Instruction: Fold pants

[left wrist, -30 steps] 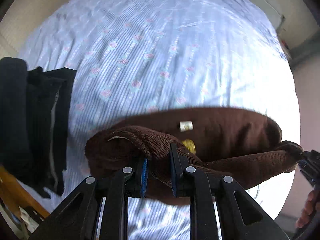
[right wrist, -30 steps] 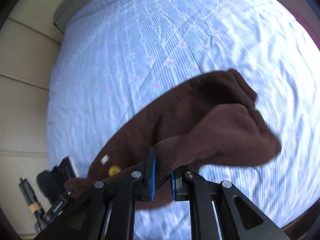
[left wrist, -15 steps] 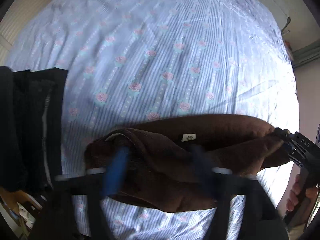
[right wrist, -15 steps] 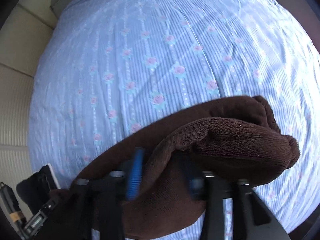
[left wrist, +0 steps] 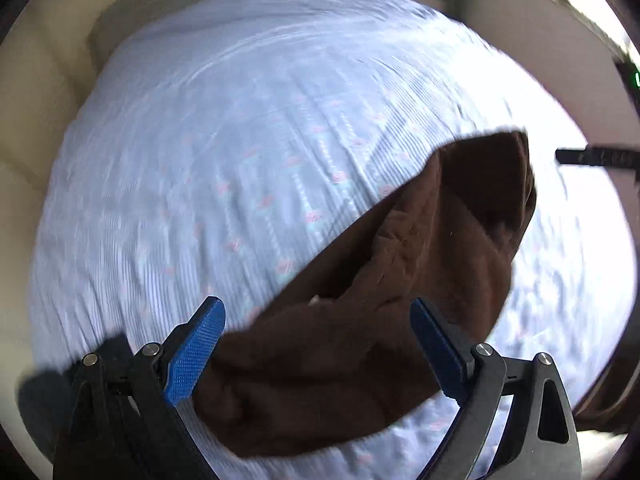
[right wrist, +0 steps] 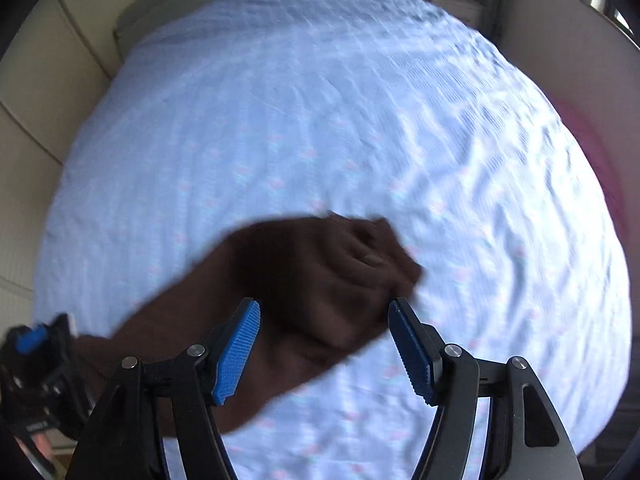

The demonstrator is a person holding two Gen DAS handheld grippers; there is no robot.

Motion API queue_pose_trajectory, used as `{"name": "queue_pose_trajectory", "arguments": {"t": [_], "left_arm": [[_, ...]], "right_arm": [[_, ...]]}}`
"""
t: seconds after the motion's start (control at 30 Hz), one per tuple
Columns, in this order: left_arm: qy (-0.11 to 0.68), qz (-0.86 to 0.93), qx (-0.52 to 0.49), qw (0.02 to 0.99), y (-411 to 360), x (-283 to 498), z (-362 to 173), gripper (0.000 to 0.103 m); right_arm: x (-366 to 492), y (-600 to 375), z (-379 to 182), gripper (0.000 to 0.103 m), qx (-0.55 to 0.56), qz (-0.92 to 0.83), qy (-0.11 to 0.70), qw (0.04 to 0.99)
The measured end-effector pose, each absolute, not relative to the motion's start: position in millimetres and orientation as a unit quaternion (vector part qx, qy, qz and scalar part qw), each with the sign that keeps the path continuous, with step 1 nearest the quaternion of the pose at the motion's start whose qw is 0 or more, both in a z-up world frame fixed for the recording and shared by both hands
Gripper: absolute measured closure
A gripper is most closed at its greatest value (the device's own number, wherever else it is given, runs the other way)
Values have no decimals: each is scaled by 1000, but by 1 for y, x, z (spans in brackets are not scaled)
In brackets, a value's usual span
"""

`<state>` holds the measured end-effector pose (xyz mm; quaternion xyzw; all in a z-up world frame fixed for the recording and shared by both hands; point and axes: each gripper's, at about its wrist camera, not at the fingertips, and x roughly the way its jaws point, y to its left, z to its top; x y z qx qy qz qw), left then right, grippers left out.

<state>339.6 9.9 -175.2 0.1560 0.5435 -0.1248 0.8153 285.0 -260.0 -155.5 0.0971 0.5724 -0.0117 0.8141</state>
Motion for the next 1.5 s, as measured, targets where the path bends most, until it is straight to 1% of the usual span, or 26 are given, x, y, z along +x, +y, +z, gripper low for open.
{"name": "queue_pose_trajectory", "arguments": {"t": [0.1,0.2,0.23,0.3,0.37,0.4,0.47,0.5,0.53,0.57,0.6,0.63,0.67,0.77,0.9,1.0,1.07,1.13,1.2,1.23,1.27,1.3,1.33,1.37,1.43,1.5], "left_arm": [[566,-146,167,794,-8,357,-201,10],[604,-148,159,767,-13,372,-227,15],[615,-146,160,759,-13,375,-235,19],[638,-135,160,741,-8,379,-252,28],[650,-124,162,732,-6,377,-263,43],[652,-119,163,731,-5,376,-266,46],[651,-116,159,734,-3,375,-266,64],[651,-119,152,734,-2,375,-267,66],[651,-119,148,735,-2,375,-266,71],[650,-120,147,736,-2,375,-264,74],[648,-120,144,739,-1,375,-262,75],[646,-120,143,740,0,374,-259,76],[644,-121,141,742,1,374,-255,77],[629,-126,133,755,3,374,-233,78],[611,-130,138,769,-3,384,-215,82],[612,-115,158,766,-16,402,-224,82],[626,-102,152,758,-22,417,-239,82],[643,-84,148,747,-23,431,-258,81],[660,-68,138,735,-21,437,-270,78],[661,-65,135,735,-21,439,-270,75],[658,-60,133,739,-19,439,-266,66],[645,-52,130,751,-17,437,-256,58],[630,-46,127,765,-14,434,-245,43],[607,-41,120,785,-10,428,-229,37],[563,-40,96,820,4,405,-192,35],[540,-32,73,838,20,379,-167,32]], "right_arm": [[287,-275,-180,35,89,1,597,797],[295,-272,-200,35,76,33,609,789],[299,-271,-207,35,71,35,614,785],[310,-272,-226,35,82,21,629,772],[320,-279,-241,35,115,16,638,761],[323,-282,-247,35,122,9,640,758],[330,-286,-256,36,132,-2,639,758],[332,-287,-259,37,136,-5,640,756],[335,-286,-263,42,145,-8,642,752],[338,-286,-267,57,151,-10,643,750],[338,-283,-268,64,146,-14,644,751],[340,-282,-270,79,136,-22,647,750],[340,-283,-268,87,134,-25,650,748],[329,-287,-239,88,163,-16,635,755],[295,-292,-180,88,149,-25,608,779],[302,-306,-179,88,152,-58,621,767],[320,-315,-200,88,180,-75,643,740],[338,-313,-220,87,172,-67,661,727],[351,-304,-235,83,155,-81,674,718],[351,-302,-238,77,150,-85,674,718],[351,-301,-236,67,152,-89,667,724],[347,-300,-231,62,155,-93,655,734],[341,-299,-221,52,154,-99,640,746],[333,-296,-208,44,144,-108,622,762],[317,-288,-179,34,111,-115,591,791],[297,-278,-153,31,93,-94,569,812]]}}
